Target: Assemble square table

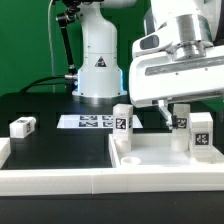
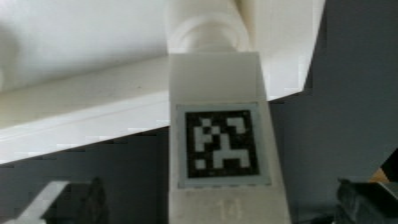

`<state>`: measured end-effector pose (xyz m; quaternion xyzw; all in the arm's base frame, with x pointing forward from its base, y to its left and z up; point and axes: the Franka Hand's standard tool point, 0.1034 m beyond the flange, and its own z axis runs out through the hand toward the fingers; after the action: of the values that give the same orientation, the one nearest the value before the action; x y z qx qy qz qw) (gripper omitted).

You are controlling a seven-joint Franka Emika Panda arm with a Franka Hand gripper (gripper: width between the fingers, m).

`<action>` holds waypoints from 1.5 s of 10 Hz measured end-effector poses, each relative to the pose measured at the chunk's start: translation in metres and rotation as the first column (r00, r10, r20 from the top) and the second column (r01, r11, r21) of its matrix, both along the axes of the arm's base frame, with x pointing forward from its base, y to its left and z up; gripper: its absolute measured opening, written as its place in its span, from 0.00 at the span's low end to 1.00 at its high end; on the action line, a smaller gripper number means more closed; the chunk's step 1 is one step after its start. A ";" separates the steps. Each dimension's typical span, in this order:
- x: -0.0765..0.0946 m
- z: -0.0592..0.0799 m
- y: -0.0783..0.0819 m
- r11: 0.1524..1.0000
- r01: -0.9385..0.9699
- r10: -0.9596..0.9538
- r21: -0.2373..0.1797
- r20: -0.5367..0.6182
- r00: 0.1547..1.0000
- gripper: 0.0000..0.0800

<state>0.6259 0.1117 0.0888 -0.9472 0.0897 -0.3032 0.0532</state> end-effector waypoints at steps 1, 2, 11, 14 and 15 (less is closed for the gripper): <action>0.000 0.001 0.000 1.000 -0.003 0.003 -0.002 0.001 1.000 0.81; 0.002 0.005 -0.002 1.000 -0.010 0.010 -0.006 0.000 1.000 0.81; 0.005 0.008 -0.008 0.998 -0.045 0.052 0.040 -0.199 0.979 0.81; 0.001 0.002 -0.011 0.994 -0.044 0.077 0.096 -0.383 0.921 0.81; 0.002 0.004 -0.010 0.992 -0.031 0.082 0.121 -0.442 0.893 0.81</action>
Offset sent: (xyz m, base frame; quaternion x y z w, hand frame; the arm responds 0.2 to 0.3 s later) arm 0.0055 -0.0097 0.0236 0.0087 -0.0249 -0.0354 0.9990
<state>0.6282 0.1022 0.0926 -0.9892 0.0886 -0.0708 0.0927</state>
